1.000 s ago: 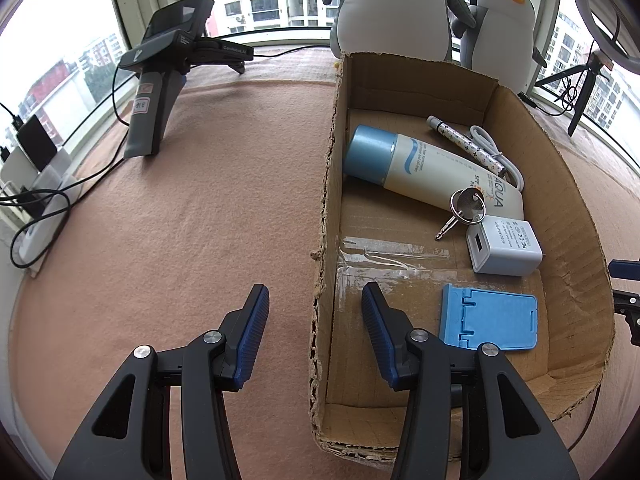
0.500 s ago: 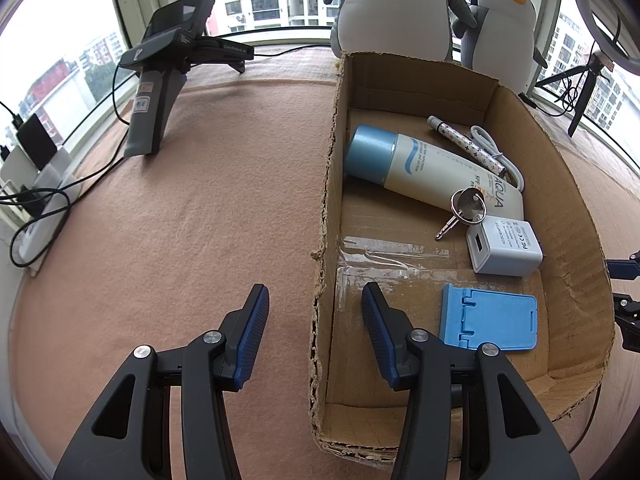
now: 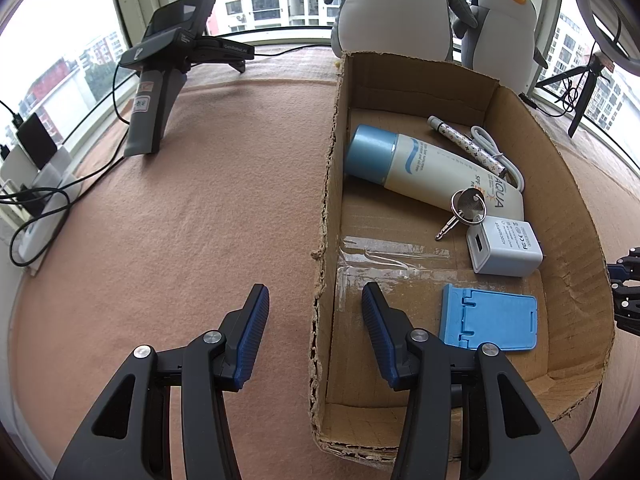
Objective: Organize rigid objects
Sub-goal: 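Grasp the blue clothespin with the right gripper, then carry the clothespin into the box and open the right gripper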
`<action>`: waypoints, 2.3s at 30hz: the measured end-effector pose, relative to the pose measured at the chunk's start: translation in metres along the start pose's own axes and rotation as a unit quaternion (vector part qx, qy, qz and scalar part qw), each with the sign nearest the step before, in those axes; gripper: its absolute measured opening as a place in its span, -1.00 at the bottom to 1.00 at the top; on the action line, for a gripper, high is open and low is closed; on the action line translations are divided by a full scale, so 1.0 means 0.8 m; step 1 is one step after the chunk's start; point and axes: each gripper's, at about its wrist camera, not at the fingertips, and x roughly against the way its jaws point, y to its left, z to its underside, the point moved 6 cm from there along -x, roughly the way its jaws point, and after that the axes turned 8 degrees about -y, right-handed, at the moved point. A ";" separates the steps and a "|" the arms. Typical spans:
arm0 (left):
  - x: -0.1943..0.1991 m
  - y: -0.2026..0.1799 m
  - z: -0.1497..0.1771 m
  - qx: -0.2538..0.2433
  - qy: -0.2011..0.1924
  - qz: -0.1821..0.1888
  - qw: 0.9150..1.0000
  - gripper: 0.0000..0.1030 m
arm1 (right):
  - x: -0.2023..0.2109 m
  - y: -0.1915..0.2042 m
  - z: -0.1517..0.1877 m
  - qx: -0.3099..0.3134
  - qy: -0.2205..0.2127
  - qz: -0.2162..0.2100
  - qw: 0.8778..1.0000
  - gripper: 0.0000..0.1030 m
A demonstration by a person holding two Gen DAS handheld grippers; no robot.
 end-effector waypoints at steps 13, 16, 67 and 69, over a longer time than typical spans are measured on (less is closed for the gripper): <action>0.000 0.001 0.000 -0.001 0.000 0.000 1.000 -0.07 | 0.018 -0.003 0.006 -0.070 -0.035 -0.003 0.997 -0.70; 0.000 0.000 0.001 -0.001 0.000 0.000 1.000 -0.07 | 0.026 -0.011 0.002 -0.089 -0.049 -0.001 0.995 -0.70; 0.000 0.001 0.001 -0.001 0.000 0.000 1.000 -0.07 | 0.016 0.086 -0.174 -0.042 -0.119 -0.044 0.991 -0.42; 0.000 0.000 0.001 -0.001 0.000 0.000 1.000 -0.07 | 0.020 0.082 -0.176 -0.047 -0.127 -0.033 0.990 0.19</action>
